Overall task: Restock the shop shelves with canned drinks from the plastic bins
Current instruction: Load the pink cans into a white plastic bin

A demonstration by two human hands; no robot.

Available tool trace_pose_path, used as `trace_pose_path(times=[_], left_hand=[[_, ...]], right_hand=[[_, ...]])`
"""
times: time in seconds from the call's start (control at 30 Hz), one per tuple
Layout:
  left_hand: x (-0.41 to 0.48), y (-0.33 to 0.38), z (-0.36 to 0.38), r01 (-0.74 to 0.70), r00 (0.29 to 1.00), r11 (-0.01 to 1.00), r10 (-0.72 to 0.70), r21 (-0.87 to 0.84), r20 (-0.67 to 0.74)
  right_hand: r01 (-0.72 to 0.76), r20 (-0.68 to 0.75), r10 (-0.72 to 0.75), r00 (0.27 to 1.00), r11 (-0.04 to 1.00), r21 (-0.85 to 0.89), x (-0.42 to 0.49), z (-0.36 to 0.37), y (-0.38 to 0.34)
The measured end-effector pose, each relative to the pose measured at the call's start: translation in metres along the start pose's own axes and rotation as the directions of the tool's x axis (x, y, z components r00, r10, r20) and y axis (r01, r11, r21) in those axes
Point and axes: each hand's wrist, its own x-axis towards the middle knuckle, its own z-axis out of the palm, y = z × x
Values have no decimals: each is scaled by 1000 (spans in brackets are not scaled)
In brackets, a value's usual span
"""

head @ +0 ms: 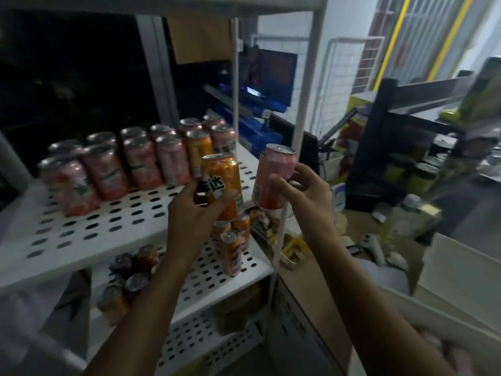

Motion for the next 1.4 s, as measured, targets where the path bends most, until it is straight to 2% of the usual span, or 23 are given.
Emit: trace_pose_path(times=[0.17, 0.3, 0.5, 0.7, 0.83, 0.93, 1.03, 1.1, 1.17, 1.27, 1.4], left_hand=[[-18, 1, 58, 4, 994, 999, 0, -33, 106], [-39, 0, 107, 27, 972, 996, -5, -89, 233], [-75, -9, 185, 46, 895, 995, -1, -91, 446], [-107, -22, 252, 49, 805, 996, 6, -78, 593], [-128, -33, 292, 135, 726, 989, -64, -52, 685], [-139, -40, 312, 171, 693, 985, -104, -23, 713], [-146, -44, 323, 198, 685, 980, -136, -3, 716], [-148, -46, 325, 208, 688, 978, -158, 17, 709], [-150, -49, 323, 238, 687, 971, -185, 23, 703], [-147, -54, 314, 272, 696, 962, -216, 27, 685], [-141, -61, 294, 284, 718, 957, -253, 59, 648]], right_hand=[[-51, -186, 29, 982, 992, -115, -25, -83, 16], [-164, -367, 105, 924, 978, -133, -55, -156, 32], [-387, -601, 252, 759, 916, -105, -112, -251, 62], [-568, -744, 329, 582, 819, -82, -166, -323, 102], [-722, -806, 366, 465, 684, -106, -198, -367, 130], [-821, -845, 371, 385, 557, -129, -212, -391, 151], [-876, -830, 419, 368, 456, -158, -218, -397, 165], [-879, -776, 490, 398, 446, -168, -219, -385, 174], [-871, -659, 611, 439, 468, -146, -219, -357, 186], [-891, -480, 756, 445, 426, -155, -219, -303, 208], [-882, -334, 823, 460, 380, -278, -224, -244, 231]])
